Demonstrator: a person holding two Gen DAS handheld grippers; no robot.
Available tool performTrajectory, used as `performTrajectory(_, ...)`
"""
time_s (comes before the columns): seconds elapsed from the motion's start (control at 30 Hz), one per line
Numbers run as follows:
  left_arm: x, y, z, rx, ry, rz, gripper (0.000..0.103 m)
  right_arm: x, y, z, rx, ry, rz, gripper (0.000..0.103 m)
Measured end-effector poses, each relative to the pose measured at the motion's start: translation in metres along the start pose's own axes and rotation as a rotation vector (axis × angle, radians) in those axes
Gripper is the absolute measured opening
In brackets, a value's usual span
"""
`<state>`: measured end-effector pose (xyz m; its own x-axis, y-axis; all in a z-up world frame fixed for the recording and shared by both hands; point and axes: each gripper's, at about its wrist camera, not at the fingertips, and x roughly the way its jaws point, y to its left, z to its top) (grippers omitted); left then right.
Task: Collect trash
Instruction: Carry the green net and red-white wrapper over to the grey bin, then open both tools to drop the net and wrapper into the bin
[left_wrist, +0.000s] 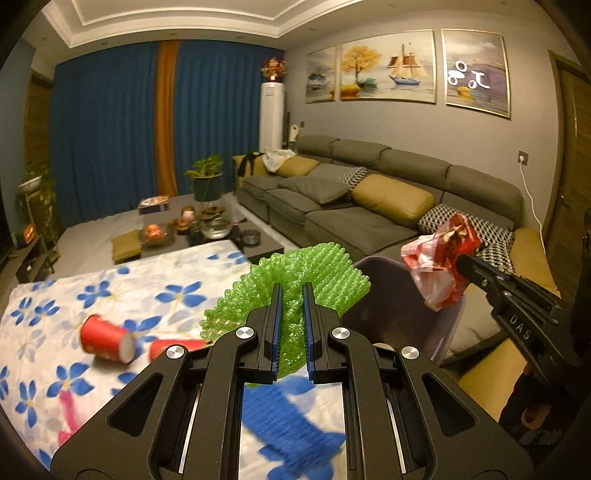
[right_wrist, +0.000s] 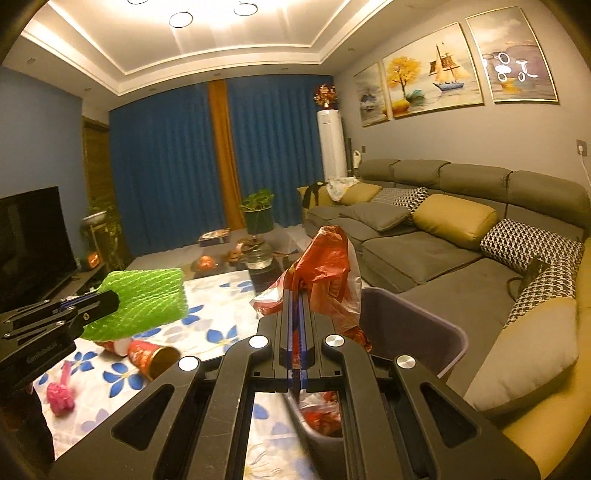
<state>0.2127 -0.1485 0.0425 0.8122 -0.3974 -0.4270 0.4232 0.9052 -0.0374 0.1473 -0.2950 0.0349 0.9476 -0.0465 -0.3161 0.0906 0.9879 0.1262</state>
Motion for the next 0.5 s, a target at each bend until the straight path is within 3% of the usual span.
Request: performTrajectory(0.5, 0.068, -0.052, 0.01, 0.026, 0.006, -0.097, 0.01, 0.015, -0.035, 0.003, 0.058, 0.002, -0.051, 0.004)
